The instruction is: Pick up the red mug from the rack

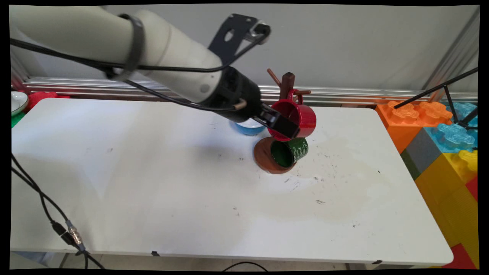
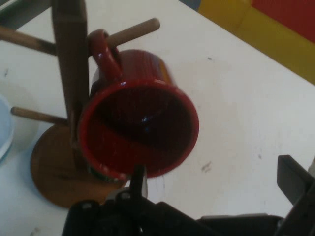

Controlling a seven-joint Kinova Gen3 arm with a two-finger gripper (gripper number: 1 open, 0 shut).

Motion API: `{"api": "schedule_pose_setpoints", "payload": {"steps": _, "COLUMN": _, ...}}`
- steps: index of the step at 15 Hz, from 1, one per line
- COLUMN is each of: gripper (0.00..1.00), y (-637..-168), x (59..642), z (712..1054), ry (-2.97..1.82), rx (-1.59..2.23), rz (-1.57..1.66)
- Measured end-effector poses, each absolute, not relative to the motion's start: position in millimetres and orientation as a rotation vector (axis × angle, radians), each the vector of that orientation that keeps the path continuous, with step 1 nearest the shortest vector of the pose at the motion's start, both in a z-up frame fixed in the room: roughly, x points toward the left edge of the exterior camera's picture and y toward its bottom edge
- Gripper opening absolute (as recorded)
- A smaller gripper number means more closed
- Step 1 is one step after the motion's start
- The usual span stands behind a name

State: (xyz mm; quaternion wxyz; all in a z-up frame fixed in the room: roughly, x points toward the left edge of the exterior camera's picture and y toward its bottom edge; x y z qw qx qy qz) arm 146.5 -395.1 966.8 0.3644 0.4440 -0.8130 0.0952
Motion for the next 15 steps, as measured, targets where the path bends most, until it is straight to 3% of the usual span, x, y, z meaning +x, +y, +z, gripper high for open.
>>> {"api": "schedule_pose_setpoints", "payload": {"steps": 15, "gripper": 1.00, "y": -424, "x": 100, "z": 925, "ry": -2.039, "rx": 1.163, "rz": 0.264}}
